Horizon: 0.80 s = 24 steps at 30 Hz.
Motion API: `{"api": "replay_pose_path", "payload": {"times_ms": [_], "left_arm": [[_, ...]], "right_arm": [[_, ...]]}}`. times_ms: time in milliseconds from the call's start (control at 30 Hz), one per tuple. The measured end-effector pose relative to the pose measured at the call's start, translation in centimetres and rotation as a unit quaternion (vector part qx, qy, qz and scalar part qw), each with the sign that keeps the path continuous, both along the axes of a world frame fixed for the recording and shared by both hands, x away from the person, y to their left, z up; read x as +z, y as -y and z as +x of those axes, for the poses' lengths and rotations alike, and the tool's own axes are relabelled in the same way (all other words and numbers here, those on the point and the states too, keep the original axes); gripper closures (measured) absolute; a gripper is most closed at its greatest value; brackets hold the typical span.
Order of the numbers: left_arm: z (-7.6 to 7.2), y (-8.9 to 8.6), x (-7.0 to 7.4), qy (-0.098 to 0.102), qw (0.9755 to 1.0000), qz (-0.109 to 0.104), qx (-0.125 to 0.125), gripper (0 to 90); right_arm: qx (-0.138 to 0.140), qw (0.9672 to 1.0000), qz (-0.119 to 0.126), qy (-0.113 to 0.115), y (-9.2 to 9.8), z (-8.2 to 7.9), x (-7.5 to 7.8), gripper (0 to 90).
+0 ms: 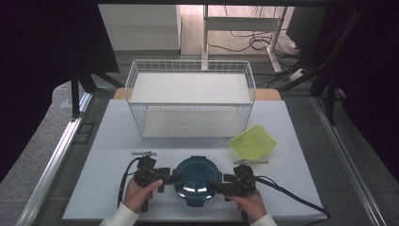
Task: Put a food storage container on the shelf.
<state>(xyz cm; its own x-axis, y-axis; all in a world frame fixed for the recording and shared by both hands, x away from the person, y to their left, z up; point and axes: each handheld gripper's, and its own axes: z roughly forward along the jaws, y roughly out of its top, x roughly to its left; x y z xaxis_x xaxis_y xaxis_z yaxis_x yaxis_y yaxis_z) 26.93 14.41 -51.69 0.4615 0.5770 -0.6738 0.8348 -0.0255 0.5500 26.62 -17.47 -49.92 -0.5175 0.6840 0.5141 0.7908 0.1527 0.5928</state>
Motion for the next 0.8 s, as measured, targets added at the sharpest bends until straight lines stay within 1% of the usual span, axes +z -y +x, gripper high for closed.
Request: {"api": "replay_pose_path", "payload": {"times_ms": [67,100,133,200,233,300,367,400,433,467,500,533,600,667,733,767,800], "left_arm": [[0.2,0.2,-0.4,-0.010,0.9999,-0.008,-0.006,8.4],[0.2,0.2,-0.4,-0.010,0.9999,-0.008,-0.006,8.4],[0.2,0.4,-0.5,-0.013,0.9998,-0.008,-0.010,8.8],[0.2,0.4,-0.5,-0.015,0.9998,-0.010,-0.010,9.1],[0.2,0.5,-0.6,-0.017,0.9997,-0.010,-0.011,10.0],[0.1,0.8,-0.7,-0.022,0.9996,-0.008,-0.013,10.7],[0.1,1.0,-0.8,-0.026,0.9994,-0.009,-0.019,12.7],[0.0,1.2,-0.9,-0.031,0.9992,-0.014,-0.021,14.3],[0.0,1.2,-0.9,-0.031,0.9992,-0.014,-0.021,16.0],[-0.1,1.3,-1.2,-0.041,0.9986,-0.023,-0.025,16.0],[-0.2,1.4,-1.3,-0.045,0.9985,-0.017,-0.025,16.9],[-0.2,1.5,-1.4,-0.044,0.9985,-0.017,-0.027,16.7],[-0.3,1.5,-1.2,-0.041,0.9988,-0.013,-0.024,17.2],[-0.5,1.4,-0.9,-0.032,0.9993,-0.007,-0.016,20.4],[-0.5,1.3,-0.9,-0.037,0.9992,-0.010,-0.013,23.0],[-0.5,1.3,-0.8,-0.038,0.9992,-0.010,-0.012,23.9],[-0.5,1.3,-0.8,-0.039,0.9992,-0.010,-0.009,24.4]], "right_arm": [[0.000,0.9999,0.012,-0.011,-0.2,0.2,-0.3,9.3],[0.000,0.9999,0.012,-0.011,-0.2,0.2,-0.3,9.3],[-0.001,0.9997,0.017,-0.019,-0.4,0.2,-0.5,9.4],[-0.002,0.9996,0.017,-0.021,-0.5,0.3,-0.6,9.5],[-0.004,0.9995,0.017,-0.026,-0.6,0.3,-0.9,9.6],[-0.004,0.9994,0.018,-0.029,-0.6,0.3,-0.9,9.8],[-0.003,0.9992,0.021,-0.035,-0.7,0.3,-1.0,11.0],[-0.003,0.9989,0.025,-0.038,-0.7,0.2,-1.0,12.0],[-0.003,0.9989,0.025,-0.038,-0.7,0.2,-1.0,12.0],[-0.003,0.9987,0.028,-0.042,-0.7,0.2,-1.0,13.3],[-0.001,0.9984,0.034,-0.045,-0.8,0.2,-1.0,15.9],[-0.003,0.9981,0.036,-0.050,-0.8,0.1,-1.0,16.5],[-0.004,0.9980,0.036,-0.052,-0.8,0.1,-1.0,17.3],[-0.006,0.9974,0.037,-0.061,-0.7,0.2,-0.9,19.0],[-0.011,0.9970,0.043,-0.064,-0.5,0.2,-0.9,22.1],[-0.014,0.9961,0.050,-0.071,-0.2,0.2,-0.9,24.6],[-0.015,0.9958,0.054,-0.072,-0.1,0.2,-0.9,25.6]]}}
